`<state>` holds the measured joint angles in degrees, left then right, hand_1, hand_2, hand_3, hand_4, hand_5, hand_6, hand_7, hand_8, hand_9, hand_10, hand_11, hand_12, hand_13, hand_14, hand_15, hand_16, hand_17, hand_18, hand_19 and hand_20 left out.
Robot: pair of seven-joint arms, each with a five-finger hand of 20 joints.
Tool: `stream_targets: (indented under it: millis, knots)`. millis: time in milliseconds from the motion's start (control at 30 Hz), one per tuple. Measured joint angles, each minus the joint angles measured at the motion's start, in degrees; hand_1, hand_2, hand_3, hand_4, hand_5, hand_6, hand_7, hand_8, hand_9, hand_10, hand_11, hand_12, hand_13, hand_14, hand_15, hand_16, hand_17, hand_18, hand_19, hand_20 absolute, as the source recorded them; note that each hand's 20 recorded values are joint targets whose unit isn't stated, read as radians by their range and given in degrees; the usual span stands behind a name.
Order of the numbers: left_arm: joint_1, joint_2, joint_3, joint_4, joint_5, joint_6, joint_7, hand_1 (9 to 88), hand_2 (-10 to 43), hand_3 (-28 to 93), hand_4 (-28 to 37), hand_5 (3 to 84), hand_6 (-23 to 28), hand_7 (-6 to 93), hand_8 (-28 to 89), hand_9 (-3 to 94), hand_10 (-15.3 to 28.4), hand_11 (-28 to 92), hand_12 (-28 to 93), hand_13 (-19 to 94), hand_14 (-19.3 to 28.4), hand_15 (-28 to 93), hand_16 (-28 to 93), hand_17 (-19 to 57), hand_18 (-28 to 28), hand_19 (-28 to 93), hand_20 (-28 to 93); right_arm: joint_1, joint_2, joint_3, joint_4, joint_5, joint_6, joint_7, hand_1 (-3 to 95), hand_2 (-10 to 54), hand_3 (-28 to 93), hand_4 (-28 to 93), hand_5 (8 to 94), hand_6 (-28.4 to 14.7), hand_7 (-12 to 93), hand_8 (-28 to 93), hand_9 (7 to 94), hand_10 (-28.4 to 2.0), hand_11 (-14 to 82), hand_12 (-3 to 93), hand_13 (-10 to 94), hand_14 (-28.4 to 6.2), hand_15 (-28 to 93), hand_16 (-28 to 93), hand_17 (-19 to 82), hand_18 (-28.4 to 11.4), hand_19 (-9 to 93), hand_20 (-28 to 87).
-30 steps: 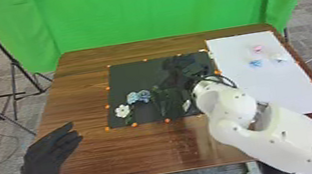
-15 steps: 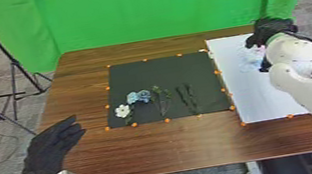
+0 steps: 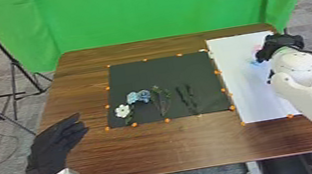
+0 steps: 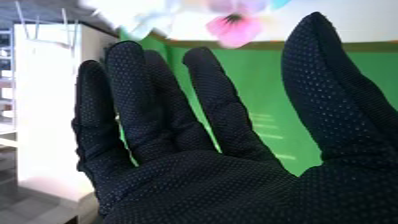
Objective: Arrange flowers
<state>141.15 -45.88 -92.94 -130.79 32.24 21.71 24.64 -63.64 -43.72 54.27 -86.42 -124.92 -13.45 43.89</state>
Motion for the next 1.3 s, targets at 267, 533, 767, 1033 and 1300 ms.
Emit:
stream_targets:
  millis: [267,533,767,1033,1300]
  knots:
    - [-0.2,0.73,0.54,0.06,-0.72,-0.01,1.02,28.3,7.5,80,-15.6,51.0,16.2,15.1,-9,43.0,23.8,41,8,32,28.4,65,-15,-9.9,21.8,61,12,0.1,-1.7,0.0,0.5,-0.5,-0.2,-0.4,28.8,-6.0,86,-28,46.5,-8.0,19,-13,45.0,-22.0,24.8,17.2,35,-23.5,73,11,12,-28.4,72,24]
    - [-0.7,-1.15,0.19,0.23,0.36,-1.01,-0.69,28.5,7.6,80,-15.8,51.0,16.2,15.2,-9,43.0,23.8,41,8,32,28.4,65,-15,-9.9,21.8,61,12,-0.9,-4.2,1.4,3.0,-1.4,-0.8,-1.3,29.5,-6.0,86,-28,48.1,-5.7,20,-14,47.6,-20.6,25.8,16.9,36,-23.0,73,11,12,-28.4,72,24]
    - [-1.0,-2.95,-0.22,0.38,1.25,-1.77,-1.8,28.4,7.6,80,-15.8,51.0,16.2,15.2,-9,43.1,23.7,41,8,32,28.4,65,-16,-9.9,21.8,61,12,-2.5,-6.0,2.9,3.5,-3.2,-1.4,-1.7,32.8,-5.9,85,-28,53.5,-1.0,21,-15,55.0,-17.3,26.6,16.1,42,-19.9,72,12,13,-28.3,71,23]
    - [-1.0,-3.08,-0.22,0.38,1.18,-1.76,-1.79,28.5,7.6,80,-15.7,51.0,16.2,15.2,-9,43.1,23.8,41,8,32,28.4,65,-16,-9.9,21.8,61,12,-2.7,-5.1,-0.8,4.4,-8.6,7.7,-1.6,50.2,-6.9,73,-28,78.6,2.7,26,-3,84.5,-7.9,21.0,26.9,66,-7.5,63,26,22,-22.8,78,18]
    - [-0.3,-2.99,-0.38,0.32,1.01,-1.71,-1.64,28.5,7.7,80,-15.7,51.0,16.2,15.2,-9,43.1,23.8,41,8,32,28.4,65,-16,-9.9,21.8,61,12,-3.8,-4.3,-4.1,5.4,-12.9,16.2,-2.5,51.2,-8.0,74,-28,81.4,3.1,24,-1,88.0,-7.8,20.6,27.6,70,-6.1,63,28,25,-21.1,80,18]
